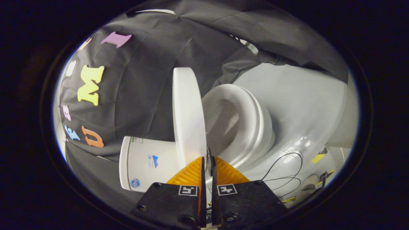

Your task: Open the toilet lid.

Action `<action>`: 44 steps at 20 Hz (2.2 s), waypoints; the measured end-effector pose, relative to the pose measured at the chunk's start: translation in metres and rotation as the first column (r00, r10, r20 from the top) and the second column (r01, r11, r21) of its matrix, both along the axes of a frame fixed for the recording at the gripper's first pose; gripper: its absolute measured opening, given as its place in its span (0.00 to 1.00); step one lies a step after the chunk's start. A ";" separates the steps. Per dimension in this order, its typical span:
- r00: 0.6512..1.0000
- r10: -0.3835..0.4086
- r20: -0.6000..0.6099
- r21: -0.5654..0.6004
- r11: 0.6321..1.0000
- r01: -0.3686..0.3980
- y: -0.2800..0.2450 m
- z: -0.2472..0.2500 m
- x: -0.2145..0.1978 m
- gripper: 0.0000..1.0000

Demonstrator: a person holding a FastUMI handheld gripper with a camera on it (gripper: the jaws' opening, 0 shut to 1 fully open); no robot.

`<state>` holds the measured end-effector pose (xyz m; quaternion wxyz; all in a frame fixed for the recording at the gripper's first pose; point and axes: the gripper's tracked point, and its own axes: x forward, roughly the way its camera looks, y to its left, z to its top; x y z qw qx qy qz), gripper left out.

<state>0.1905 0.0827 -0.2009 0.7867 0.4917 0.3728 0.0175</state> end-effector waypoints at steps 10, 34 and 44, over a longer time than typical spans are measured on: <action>0.997 0.072 0.025 -0.161 0.985 -0.067 0.025 0.039 0.002 0.09; 0.978 0.204 0.037 -0.417 0.893 -0.171 0.094 0.107 0.001 0.09; 0.958 0.283 0.058 -0.548 0.811 -0.206 0.138 0.132 0.002 0.09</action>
